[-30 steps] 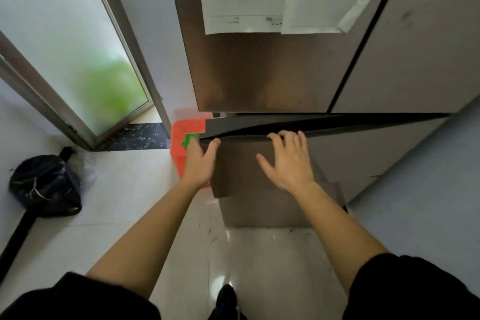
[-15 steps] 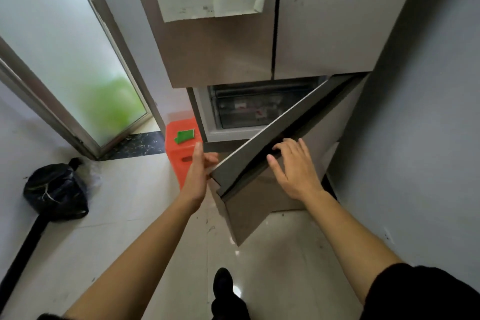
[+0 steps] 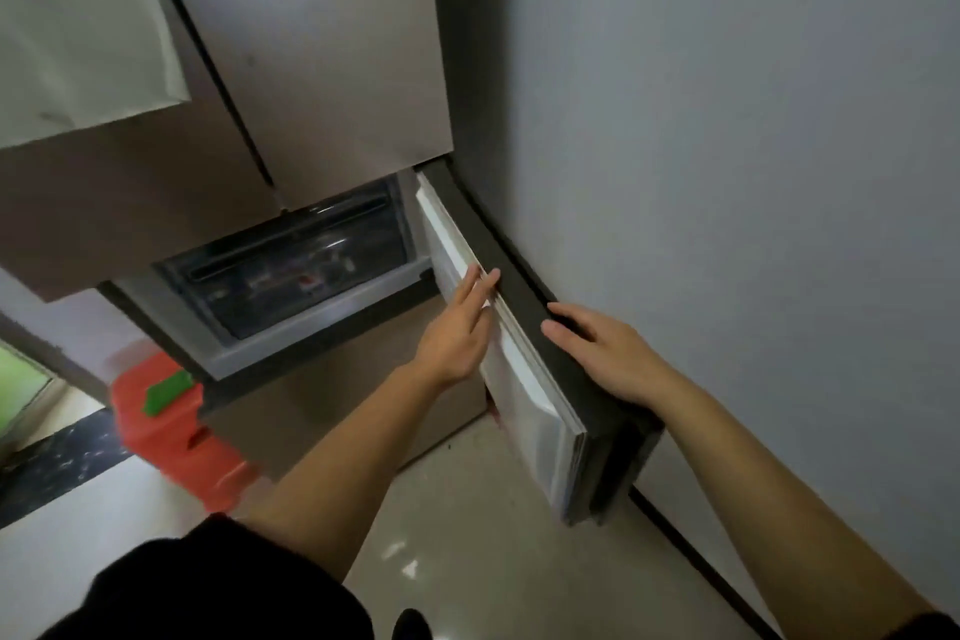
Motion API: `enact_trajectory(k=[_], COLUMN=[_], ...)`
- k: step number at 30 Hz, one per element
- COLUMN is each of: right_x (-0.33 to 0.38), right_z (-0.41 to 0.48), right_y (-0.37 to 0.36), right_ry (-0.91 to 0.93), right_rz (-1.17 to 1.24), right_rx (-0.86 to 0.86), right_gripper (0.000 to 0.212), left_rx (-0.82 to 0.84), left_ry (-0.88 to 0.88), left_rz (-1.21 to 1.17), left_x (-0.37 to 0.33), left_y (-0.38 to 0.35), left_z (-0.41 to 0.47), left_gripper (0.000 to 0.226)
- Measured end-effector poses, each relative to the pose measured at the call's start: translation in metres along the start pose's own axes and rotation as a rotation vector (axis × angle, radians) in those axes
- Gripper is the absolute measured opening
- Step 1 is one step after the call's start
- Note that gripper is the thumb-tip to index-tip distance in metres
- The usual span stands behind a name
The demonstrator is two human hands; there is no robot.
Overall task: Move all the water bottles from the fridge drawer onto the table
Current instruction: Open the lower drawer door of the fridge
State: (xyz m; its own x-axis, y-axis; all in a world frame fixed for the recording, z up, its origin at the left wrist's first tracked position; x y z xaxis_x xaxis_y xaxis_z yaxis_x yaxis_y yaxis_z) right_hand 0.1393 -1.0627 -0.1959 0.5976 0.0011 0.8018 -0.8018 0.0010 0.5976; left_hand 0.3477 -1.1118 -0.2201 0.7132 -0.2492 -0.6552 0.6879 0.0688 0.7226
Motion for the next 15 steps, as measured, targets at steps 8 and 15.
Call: enact_trajectory(k=[8, 15], right_x=[-0.050, -0.064], right_z=[0.011, 0.034], right_y=[0.039, 0.058], right_ry=[0.034, 0.017], right_rz=[-0.939, -1.019], right_rx=[-0.336, -0.325], right_gripper=[0.059, 0.058], left_rx=[0.218, 0.253], left_ry=[-0.060, -0.086], left_rz=[0.345, 0.419], left_x=[-0.049, -0.057], left_y=[-0.052, -0.066], left_z=[0.054, 0.071], left_gripper=[0.080, 0.089])
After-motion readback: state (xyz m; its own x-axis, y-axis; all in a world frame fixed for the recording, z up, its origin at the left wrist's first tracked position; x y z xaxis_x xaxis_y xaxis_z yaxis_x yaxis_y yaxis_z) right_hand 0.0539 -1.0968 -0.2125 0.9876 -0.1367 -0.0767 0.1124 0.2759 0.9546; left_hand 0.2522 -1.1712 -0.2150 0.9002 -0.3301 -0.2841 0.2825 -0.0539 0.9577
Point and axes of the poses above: each hand's wrist, its own z-axis towards the middle knuckle, its own y-axis out of the back of the hand, x = y × z, the point moved 2 cm from there along z, towards the middle knuckle, and after that the axes turned 13 degrees about -x, right-handed, at the moved point
